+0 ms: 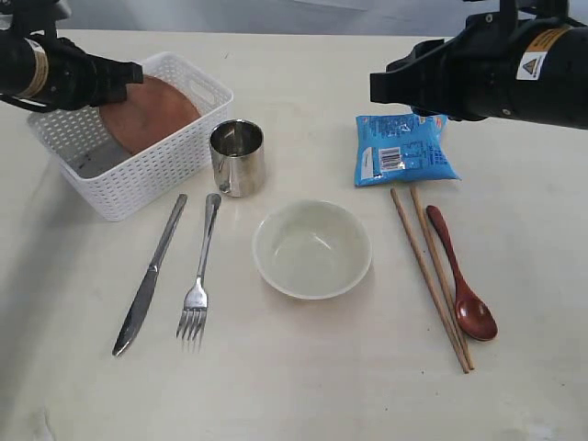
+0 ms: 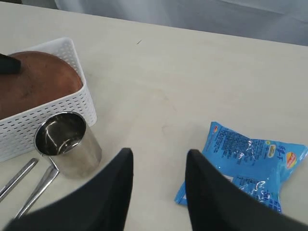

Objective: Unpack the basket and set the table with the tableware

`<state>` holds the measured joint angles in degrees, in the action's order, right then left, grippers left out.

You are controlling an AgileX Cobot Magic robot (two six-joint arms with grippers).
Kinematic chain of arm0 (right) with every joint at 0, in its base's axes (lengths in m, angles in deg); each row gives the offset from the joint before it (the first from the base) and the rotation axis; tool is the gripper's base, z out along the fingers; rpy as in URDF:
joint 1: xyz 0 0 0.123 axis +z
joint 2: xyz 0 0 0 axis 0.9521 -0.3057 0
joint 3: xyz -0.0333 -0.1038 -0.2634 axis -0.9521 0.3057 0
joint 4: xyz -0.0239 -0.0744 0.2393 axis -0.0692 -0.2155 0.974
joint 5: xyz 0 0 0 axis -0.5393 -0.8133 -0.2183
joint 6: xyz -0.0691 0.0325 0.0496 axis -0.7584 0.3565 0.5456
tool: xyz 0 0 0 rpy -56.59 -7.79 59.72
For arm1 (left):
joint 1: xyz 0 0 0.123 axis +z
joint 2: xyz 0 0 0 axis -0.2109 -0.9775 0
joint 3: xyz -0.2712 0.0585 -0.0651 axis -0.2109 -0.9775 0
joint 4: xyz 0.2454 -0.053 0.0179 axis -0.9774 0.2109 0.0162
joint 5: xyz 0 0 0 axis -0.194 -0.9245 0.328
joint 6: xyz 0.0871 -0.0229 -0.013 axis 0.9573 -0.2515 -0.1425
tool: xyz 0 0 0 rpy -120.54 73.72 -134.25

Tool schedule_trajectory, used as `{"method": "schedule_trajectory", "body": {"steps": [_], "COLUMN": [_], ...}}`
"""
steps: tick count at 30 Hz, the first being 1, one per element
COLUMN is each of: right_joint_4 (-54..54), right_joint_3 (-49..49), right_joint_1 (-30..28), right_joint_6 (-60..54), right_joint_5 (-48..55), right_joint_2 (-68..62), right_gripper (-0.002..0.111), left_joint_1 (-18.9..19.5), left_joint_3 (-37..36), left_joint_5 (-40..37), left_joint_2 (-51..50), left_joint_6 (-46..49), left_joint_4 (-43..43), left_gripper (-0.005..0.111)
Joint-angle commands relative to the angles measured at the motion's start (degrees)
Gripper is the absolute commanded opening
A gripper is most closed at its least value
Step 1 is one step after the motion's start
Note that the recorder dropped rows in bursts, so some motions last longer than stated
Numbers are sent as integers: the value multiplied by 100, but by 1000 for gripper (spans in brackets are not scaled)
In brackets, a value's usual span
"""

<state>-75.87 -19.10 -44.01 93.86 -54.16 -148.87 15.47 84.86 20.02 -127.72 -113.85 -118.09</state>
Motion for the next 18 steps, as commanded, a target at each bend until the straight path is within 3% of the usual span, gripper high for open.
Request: {"method": "schedule_trajectory", "body": {"steps": [1,13,18], "right_joint_4": [-6,-6,-6], "right_joint_3": [0,0,0], "right_joint_1": [9,9,9], "right_joint_6": [2,2,2], "right_joint_5": [-74,-45,-45], "right_joint_2": [21,21,21], "right_gripper": [36,36,36], "left_joint_1": [15,15,15], "left_joint_3": [196,546,546], "left_joint_5": [-26,281,1058], "left_joint_2": [110,1286,1587], "left_joint_6": [30,-140,-191], "left_joint_4": [-100,-61,371], "left_gripper": [0,0,0]}}
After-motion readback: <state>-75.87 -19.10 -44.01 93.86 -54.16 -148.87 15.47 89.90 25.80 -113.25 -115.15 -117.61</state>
